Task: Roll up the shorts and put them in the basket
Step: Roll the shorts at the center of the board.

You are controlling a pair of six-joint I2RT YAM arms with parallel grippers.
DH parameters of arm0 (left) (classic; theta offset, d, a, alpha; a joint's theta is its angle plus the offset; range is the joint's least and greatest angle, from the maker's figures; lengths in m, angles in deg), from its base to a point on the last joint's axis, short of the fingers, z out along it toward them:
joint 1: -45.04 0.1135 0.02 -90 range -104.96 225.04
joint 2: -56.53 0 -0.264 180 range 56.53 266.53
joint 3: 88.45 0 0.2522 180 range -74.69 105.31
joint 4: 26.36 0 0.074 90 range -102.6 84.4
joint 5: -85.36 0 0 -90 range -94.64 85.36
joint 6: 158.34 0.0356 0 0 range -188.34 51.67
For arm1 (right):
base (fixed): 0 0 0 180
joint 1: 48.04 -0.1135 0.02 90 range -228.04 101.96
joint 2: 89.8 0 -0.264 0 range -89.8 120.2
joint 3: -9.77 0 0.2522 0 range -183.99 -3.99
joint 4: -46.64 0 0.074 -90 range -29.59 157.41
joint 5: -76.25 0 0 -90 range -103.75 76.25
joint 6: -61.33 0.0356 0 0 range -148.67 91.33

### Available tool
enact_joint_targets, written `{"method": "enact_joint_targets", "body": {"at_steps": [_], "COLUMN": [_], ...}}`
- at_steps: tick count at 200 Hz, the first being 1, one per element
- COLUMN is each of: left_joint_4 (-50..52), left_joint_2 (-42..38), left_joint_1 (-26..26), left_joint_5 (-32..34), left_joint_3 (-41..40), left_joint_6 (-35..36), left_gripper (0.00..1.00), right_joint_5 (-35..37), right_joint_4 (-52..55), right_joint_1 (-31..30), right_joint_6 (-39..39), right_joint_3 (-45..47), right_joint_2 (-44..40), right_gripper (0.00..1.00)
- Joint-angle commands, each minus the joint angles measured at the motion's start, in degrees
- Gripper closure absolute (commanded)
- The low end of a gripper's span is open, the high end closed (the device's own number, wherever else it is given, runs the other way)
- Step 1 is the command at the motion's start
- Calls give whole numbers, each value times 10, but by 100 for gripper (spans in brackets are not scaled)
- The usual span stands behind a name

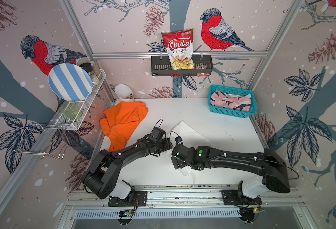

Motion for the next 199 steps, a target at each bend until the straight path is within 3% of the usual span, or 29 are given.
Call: {"method": "enact_joint_targets", "body": {"at_steps": [1, 58, 70, 97, 141, 199], "left_joint_4": [-13, -3, -1, 20, 54, 67], "left_joint_2": [3, 10, 6, -5, -51, -157], "left_joint_1": [-1, -1, -1, 0, 2, 48], "left_joint_5": [8, 8, 12, 29, 53, 48], "left_joint_3": [7, 15, 14, 18, 10, -33], "left_joint_6": [11, 16, 16, 25, 26, 46], "left_gripper": [33, 33, 31, 26, 26, 24], "right_joint_5": [109, 125, 110, 66, -35, -210], "right_joint_4": [84, 31, 9, -30, -109, -209], "right_joint_1": [-26, -33, -30, -25, -1, 54], "right_joint_6": [-2, -26, -32, -43, -51, -34], "right_joint_3": [-38, -38, -24, -5, 41, 107], "right_joint_2": [57, 182, 186, 165, 109, 50], "right_gripper": [0, 0, 12, 57, 100, 100]}}
